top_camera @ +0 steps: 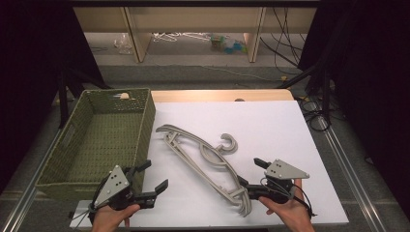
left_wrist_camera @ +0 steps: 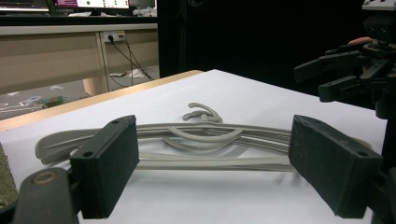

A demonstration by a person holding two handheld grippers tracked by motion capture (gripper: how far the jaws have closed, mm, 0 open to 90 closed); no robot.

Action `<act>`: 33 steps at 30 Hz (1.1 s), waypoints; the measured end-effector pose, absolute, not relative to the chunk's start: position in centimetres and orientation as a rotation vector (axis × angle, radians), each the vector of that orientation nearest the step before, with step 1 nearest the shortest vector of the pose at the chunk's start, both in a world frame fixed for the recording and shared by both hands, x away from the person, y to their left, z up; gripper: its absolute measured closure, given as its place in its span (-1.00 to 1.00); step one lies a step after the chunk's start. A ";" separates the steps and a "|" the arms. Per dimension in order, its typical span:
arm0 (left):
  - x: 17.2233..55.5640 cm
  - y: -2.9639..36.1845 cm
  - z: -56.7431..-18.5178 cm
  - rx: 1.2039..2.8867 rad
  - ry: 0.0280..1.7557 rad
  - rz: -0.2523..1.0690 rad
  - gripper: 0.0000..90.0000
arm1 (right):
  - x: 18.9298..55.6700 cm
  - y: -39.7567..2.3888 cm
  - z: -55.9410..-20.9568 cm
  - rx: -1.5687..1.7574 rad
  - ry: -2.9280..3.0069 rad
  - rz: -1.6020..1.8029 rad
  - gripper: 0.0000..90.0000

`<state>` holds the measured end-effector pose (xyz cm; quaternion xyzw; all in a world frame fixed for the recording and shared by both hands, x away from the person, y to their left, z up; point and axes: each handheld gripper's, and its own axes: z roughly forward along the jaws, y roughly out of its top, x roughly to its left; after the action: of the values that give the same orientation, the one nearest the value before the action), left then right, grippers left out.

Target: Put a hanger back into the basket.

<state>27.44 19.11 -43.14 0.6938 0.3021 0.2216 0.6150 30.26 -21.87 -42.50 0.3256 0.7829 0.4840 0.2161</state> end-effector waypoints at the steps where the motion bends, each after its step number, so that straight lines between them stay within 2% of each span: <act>1: 27.5 19.1 -43.2 1.602 0.693 0.515 -0.64 | 30.6 -21.8 -42.5 0.884 2.172 1.327 -0.48; 13: 27.5 19.2 -43.2 1.606 0.690 0.515 -0.64 | 34.8 -19.2 -42.9 0.896 2.377 1.098 -0.35; 23: 27.5 19.1 -43.2 1.608 0.690 0.509 -0.64 | 37.6 -17.6 -44.7 0.921 2.486 0.982 -0.06; 33: 27.6 19.2 -43.2 1.614 0.681 0.511 -0.64 | 38.8 -16.8 -45.7 0.931 2.564 0.896 0.17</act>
<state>27.58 19.16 -43.22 0.6998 0.2950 0.2213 0.6118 38.76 -16.83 -45.69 0.3212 0.8849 0.3093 0.1347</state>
